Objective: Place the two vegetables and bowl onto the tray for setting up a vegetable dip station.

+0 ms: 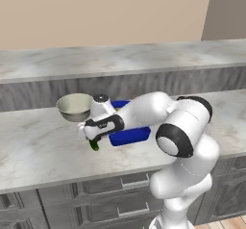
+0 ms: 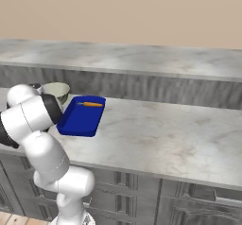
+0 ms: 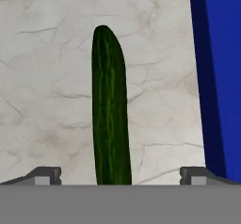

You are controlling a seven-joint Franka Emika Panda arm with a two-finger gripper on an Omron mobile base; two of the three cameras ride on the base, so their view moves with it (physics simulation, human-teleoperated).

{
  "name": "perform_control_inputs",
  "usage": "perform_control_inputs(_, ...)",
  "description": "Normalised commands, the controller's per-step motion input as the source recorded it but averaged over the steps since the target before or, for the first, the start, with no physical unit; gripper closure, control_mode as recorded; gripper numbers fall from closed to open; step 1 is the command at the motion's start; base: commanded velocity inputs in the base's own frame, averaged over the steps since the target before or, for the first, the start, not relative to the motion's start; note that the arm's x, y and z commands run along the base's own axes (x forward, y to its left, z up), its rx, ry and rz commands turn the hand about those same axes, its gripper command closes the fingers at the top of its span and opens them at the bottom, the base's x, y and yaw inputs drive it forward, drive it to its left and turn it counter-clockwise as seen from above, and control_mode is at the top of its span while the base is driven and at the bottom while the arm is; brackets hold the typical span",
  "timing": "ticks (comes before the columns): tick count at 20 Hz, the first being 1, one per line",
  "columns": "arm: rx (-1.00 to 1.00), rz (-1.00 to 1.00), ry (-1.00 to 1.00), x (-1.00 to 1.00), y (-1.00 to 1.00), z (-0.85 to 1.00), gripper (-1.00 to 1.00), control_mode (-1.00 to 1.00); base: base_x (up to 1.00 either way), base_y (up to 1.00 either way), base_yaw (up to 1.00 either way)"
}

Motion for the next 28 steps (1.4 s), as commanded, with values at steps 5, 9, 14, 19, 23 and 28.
perform_control_inputs(5,0.0,0.0,0.0,0.12,0.01,-0.27,-1.0,-1.0,0.0,0.0,0.0)
perform_control_inputs(9,0.0,0.0,0.0,0.13,0.1,-0.17,-1.0,-1.0,0.0,0.0,0.0)
perform_control_inputs(14,0.0,0.0,0.0,0.13,0.12,-0.14,-1.0,-1.0,0.0,0.0,0.0)
perform_control_inputs(19,0.0,0.0,0.0,0.15,0.04,-0.15,-1.0,-1.0,0.0,0.0,0.0)
perform_control_inputs(23,0.0,0.0,0.0,0.14,0.01,-0.11,-1.0,-1.0,0.0,0.0,0.0)
perform_control_inputs(28,0.0,0.0,0.0,0.07,0.0,-0.04,-1.0,-1.0,0.0,0.0,0.0)
